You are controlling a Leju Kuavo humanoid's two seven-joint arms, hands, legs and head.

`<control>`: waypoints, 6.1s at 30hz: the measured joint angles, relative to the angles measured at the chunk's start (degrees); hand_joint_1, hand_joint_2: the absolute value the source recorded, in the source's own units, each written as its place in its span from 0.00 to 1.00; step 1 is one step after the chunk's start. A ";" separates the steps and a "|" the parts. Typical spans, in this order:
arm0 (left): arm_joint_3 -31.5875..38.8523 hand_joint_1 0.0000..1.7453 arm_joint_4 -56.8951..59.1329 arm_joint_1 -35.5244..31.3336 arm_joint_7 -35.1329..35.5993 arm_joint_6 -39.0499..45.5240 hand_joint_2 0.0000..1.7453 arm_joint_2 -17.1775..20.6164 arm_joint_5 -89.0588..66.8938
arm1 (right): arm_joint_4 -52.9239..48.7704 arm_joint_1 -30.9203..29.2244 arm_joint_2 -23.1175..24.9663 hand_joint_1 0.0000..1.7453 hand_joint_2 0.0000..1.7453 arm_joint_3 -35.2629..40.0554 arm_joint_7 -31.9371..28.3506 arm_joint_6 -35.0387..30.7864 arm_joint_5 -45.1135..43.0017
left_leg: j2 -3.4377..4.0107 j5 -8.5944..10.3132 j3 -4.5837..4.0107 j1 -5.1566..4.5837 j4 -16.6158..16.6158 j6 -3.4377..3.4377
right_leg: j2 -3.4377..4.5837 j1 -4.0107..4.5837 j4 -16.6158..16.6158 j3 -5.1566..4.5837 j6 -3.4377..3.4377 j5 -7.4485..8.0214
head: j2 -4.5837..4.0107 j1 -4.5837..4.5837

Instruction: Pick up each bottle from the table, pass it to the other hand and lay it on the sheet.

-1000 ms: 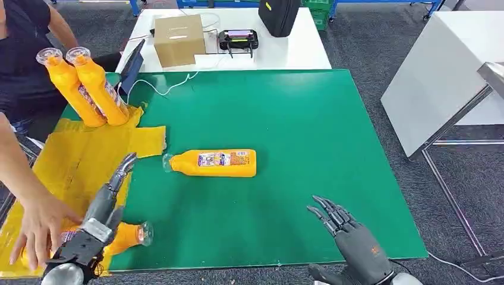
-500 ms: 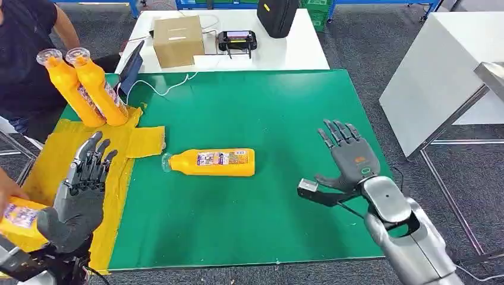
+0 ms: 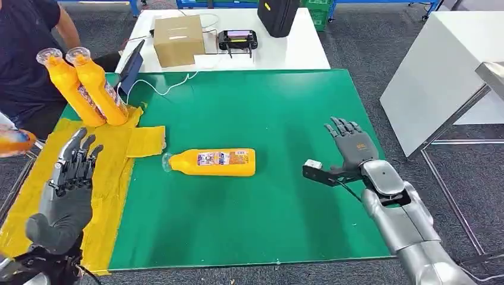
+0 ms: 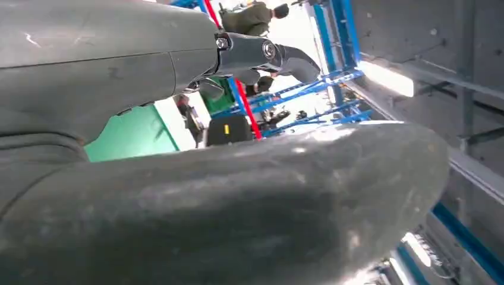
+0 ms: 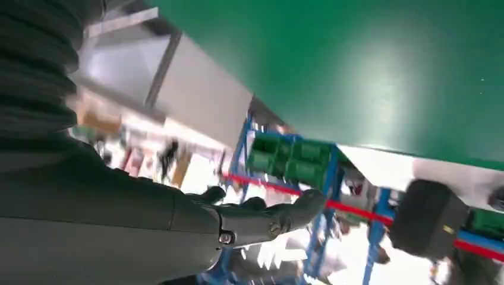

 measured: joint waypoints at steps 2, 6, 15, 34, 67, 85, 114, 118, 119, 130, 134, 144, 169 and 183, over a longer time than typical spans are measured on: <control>-0.02 0.00 0.53 -1.05 0.77 -0.72 0.00 0.00 0.04 | 1.78 -1.33 1.71 0.00 1.00 -0.02 -1.69 0.07 -0.18 | 0.00 0.04 0.00 0.00 0.00 -0.02 | 0.00 0.00 0.04 0.00 0.00 0.00 | 0.00 0.00; -0.70 0.00 2.23 -4.07 3.02 -2.62 0.00 0.00 1.16 | 5.79 -5.95 7.36 0.00 1.00 2.03 -4.94 1.11 -2.34 | 0.07 0.13 0.00 0.01 0.00 -0.09 | 0.05 0.02 0.15 -0.10 0.00 0.02 | 0.00 0.02; -4.15 0.00 3.96 -9.17 2.80 -2.91 0.00 1.05 -0.13 | 12.92 -14.44 18.81 0.00 1.00 11.06 -9.82 2.69 -3.67 | 0.06 0.18 -0.10 0.02 0.01 -0.17 | 0.05 0.01 0.36 -0.30 -0.03 -0.01 | 0.00 0.02; -5.97 0.00 5.82 -11.24 3.33 -4.02 0.00 1.64 0.39 | 17.38 -17.23 23.26 0.00 1.00 23.21 -5.86 7.54 -7.61 | 0.05 0.18 -0.20 -0.01 0.02 -0.16 | 0.02 -0.03 0.36 -0.46 -0.02 0.00 | 0.00 0.02; -7.93 0.00 10.01 -14.83 4.44 -4.68 0.00 1.55 1.94 | 22.41 -17.50 21.75 0.00 1.00 27.41 -5.99 9.09 -10.17 | 0.06 0.19 -0.22 -0.01 0.03 -0.16 | 0.03 -0.03 0.36 -0.48 -0.02 0.00 | 0.00 0.02; -8.37 0.00 10.47 -14.92 3.92 -4.87 0.00 1.55 2.51 | 22.63 -17.55 21.66 0.00 1.00 28.17 -5.99 9.09 -10.56 | 0.06 0.19 -0.22 -0.01 0.02 -0.17 | 0.03 -0.03 0.36 -0.48 -0.02 0.00 | 0.00 0.02; -8.22 0.00 11.39 -14.00 3.83 -4.55 0.00 0.46 1.79 | 19.55 -15.66 11.61 0.00 1.00 30.95 -3.48 11.89 -7.87 | 0.02 0.21 -0.27 -0.06 0.04 -0.16 | 0.00 -0.07 0.39 -0.52 0.00 0.02 | 0.00 0.02; -8.22 0.00 11.43 -14.00 4.13 -4.59 0.00 0.44 1.81 | 19.42 -15.43 11.20 0.00 1.00 30.92 -3.02 11.91 -7.81 | 0.02 0.21 -0.27 -0.08 0.04 -0.16 | 0.00 -0.08 0.39 -0.51 0.01 0.02 | 0.00 0.02; -8.22 0.00 11.43 -14.00 4.16 -4.59 0.00 0.44 1.81 | 19.42 -15.39 11.09 0.00 1.00 30.93 -3.02 11.91 -7.81 | 0.01 0.21 -0.27 -0.08 0.05 -0.16 | 0.00 -0.08 0.39 -0.51 0.01 0.02 | 0.00 0.02; -8.28 0.00 11.41 -15.22 8.22 -4.00 0.00 -0.37 3.15 | 19.20 -13.29 10.85 0.00 1.00 30.05 1.77 16.42 -8.33 | 0.02 0.21 -0.22 -0.05 0.04 -0.17 | 0.02 -0.06 0.39 -0.53 0.00 0.02 | 0.00 0.02; -8.44 0.00 11.41 -15.98 9.25 -3.39 0.00 -0.63 3.63 | 20.75 -12.66 10.98 0.00 1.00 29.11 3.45 16.65 -7.80 | 0.03 0.21 -0.07 -0.05 0.04 -0.17 | 0.00 -0.08 0.38 -0.41 -0.02 0.00 | 0.00 0.02; -8.83 0.00 11.24 -16.21 9.77 -2.80 0.00 -0.61 4.13 | 21.82 -11.07 9.16 0.00 1.00 25.68 5.41 16.81 -6.78 | -0.02 0.24 0.11 -0.10 0.04 -0.14 | -0.05 -0.13 0.36 -0.17 -0.01 0.01 | 0.00 -0.07; -8.98 0.00 11.21 -16.23 9.95 -2.65 0.00 -0.61 4.13 | 21.62 -9.77 7.42 1.00 1.00 23.73 6.77 19.25 -5.60 | -0.08 0.24 0.38 -0.09 0.04 -0.14 | -0.08 -0.13 0.32 -0.16 -0.03 -0.01 | 0.00 -0.06; -9.27 0.00 11.28 -17.09 10.04 -2.21 0.00 -0.57 5.13 | 18.78 -5.51 1.51 1.00 1.00 20.13 4.41 20.39 -5.68 | -0.20 0.11 1.29 -0.05 0.01 -0.02 | -0.09 -0.16 0.00 0.45 -0.05 -0.06 | 0.00 -0.04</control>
